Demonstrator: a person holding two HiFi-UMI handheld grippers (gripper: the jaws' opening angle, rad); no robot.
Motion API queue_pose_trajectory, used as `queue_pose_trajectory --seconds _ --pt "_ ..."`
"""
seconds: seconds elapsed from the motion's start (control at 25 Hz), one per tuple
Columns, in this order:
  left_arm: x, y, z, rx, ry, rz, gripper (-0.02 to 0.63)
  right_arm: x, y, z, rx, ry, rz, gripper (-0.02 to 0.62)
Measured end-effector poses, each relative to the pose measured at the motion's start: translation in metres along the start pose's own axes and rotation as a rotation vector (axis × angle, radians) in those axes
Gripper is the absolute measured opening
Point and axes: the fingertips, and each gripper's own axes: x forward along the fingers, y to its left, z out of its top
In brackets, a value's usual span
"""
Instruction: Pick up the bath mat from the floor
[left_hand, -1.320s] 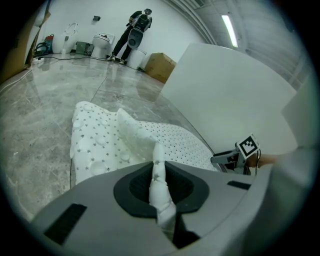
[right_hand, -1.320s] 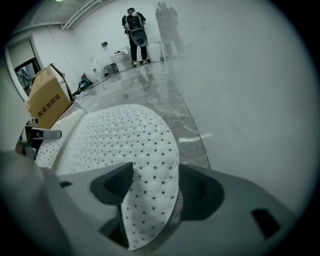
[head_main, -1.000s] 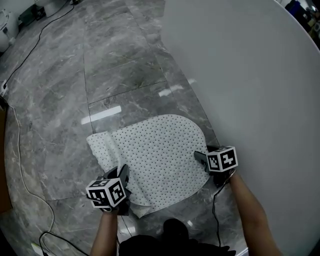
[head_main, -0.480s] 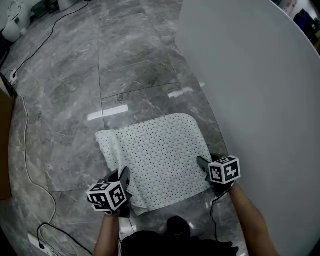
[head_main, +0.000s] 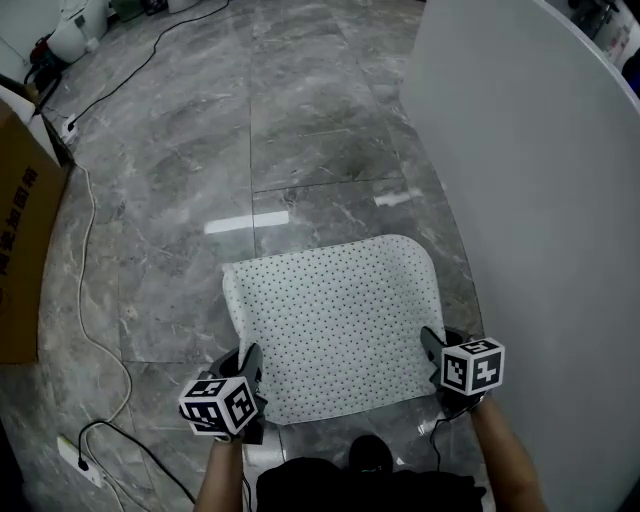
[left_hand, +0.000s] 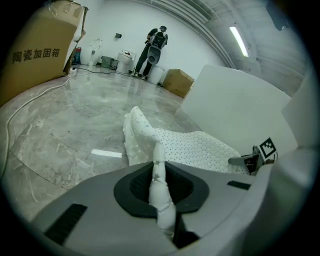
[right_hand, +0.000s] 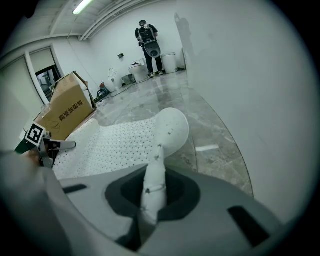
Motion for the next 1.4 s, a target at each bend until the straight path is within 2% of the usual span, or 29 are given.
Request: queue_pose_trajectory --seconds 0.36,0.64,0.76,0.88,1.12,1.4 --pt "-0.038 0.02 0.014 -0.094 -0.033 0.078 0.017 -0.025 0.021 0.019 0.046 -0.01 0.004 0.023" --pt "-0.078 -0.018 0.053 -0.132 -0.02 0.063 0.015 -0.063 0.061 0.051 0.087 0.025 0.023 0.025" --pt "-0.102 -0.048 0.073 -0.126 -0.011 0.053 0.015 -0.089 0.085 0.07 0.056 0.046 0.027 0.023" --pt "-0.138 -0.073 0.094 -0.116 0.009 0.059 0.015 -0.126 0.105 0.089 0.025 0.078 0.027 0.024" --pt "-0.233 -0.112 0.146 -0.143 0.015 0.083 0.015 -0.222 0.141 0.135 0.106 0.075 0.061 0.024" --pt "-0.349 -0.158 0.213 -0.118 0.008 0.108 0.015 -0.342 0.184 0.185 0.134 0.054 0.07 0.024"
